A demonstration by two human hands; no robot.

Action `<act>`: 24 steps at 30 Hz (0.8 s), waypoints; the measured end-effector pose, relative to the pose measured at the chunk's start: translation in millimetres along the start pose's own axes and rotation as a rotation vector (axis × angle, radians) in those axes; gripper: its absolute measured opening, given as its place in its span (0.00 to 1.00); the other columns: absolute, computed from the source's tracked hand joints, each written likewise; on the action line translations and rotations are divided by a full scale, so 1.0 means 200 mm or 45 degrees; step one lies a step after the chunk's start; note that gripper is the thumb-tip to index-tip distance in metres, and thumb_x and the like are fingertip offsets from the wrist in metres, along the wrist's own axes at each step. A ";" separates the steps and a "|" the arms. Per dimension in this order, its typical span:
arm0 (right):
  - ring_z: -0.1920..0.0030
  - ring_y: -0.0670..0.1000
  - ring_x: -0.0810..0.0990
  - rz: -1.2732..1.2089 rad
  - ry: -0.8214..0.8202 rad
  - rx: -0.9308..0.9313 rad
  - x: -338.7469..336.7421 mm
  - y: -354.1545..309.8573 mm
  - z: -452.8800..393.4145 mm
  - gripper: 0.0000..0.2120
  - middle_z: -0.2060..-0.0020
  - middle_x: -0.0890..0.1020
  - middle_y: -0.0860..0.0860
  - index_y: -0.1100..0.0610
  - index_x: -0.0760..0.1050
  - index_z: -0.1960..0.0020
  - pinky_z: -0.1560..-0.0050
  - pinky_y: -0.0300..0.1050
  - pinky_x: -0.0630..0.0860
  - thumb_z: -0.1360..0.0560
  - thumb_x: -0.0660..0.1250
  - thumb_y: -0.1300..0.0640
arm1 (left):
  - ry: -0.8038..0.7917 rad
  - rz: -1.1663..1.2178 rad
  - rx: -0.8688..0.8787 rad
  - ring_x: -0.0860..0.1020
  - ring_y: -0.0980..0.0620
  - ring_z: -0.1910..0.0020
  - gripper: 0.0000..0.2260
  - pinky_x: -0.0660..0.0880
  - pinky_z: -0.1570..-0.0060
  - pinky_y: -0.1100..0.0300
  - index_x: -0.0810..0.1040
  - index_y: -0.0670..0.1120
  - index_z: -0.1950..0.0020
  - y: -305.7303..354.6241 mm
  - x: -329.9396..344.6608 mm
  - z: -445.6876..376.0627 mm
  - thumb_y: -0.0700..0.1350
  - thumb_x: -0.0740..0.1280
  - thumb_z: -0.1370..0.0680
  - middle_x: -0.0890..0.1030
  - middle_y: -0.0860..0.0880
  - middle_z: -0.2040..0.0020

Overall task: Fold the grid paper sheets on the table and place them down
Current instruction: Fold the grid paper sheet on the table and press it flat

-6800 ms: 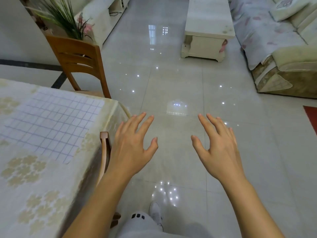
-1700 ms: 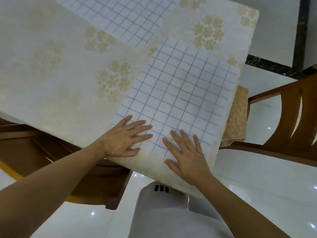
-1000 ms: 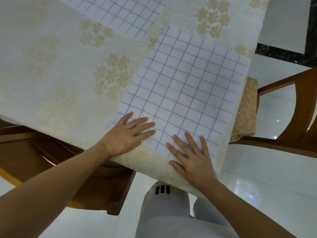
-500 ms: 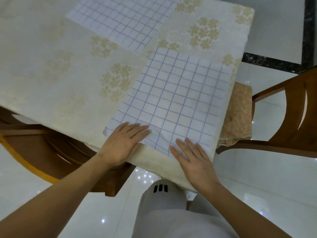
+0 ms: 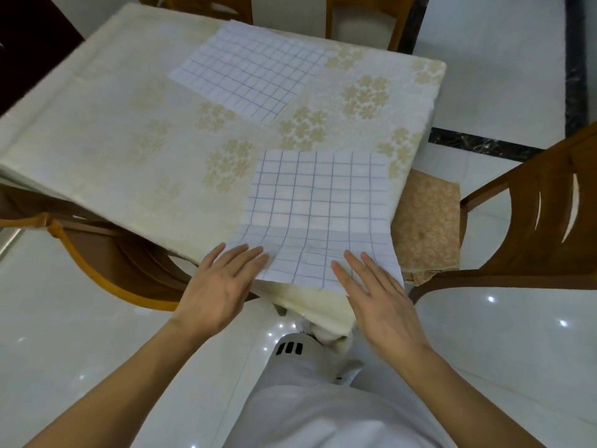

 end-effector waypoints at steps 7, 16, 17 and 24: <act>0.25 0.58 0.65 0.044 0.019 0.043 -0.07 0.07 -0.13 0.33 0.24 0.65 0.54 0.51 0.62 0.23 0.32 0.57 0.71 0.24 0.70 0.63 | 0.002 -0.063 -0.144 0.73 0.44 0.30 0.20 0.64 0.28 0.42 0.70 0.48 0.27 -0.05 -0.04 -0.09 0.47 0.53 0.18 0.75 0.46 0.30; 0.26 0.62 0.65 0.205 -0.063 0.108 -0.01 0.34 -0.52 0.26 0.24 0.64 0.59 0.53 0.62 0.23 0.34 0.61 0.72 0.20 0.64 0.59 | 0.022 -0.186 -0.099 0.74 0.41 0.31 0.21 0.55 0.27 0.35 0.71 0.46 0.28 -0.23 -0.02 -0.57 0.43 0.60 0.21 0.77 0.45 0.31; 0.26 0.62 0.66 0.226 -0.068 0.115 -0.02 0.36 -0.57 0.23 0.24 0.64 0.59 0.53 0.63 0.23 0.33 0.61 0.71 0.18 0.60 0.58 | 0.020 -0.198 -0.079 0.74 0.41 0.32 0.21 0.55 0.27 0.34 0.72 0.46 0.28 -0.25 -0.01 -0.64 0.42 0.61 0.22 0.77 0.44 0.31; 0.28 0.63 0.68 0.263 -0.202 0.202 0.09 0.61 -0.97 0.24 0.26 0.66 0.59 0.54 0.63 0.24 0.33 0.65 0.70 0.17 0.43 0.53 | -0.013 -0.204 0.044 0.78 0.40 0.37 0.20 0.55 0.30 0.36 0.77 0.44 0.33 -0.44 0.16 -1.12 0.42 0.60 0.24 0.80 0.42 0.36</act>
Point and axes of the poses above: each hand's wrist, its own z-axis away from the middle knuckle, its own x-axis out of the palm, y = z × x, the point moved 8 cm from there along -z, towards the middle knuckle
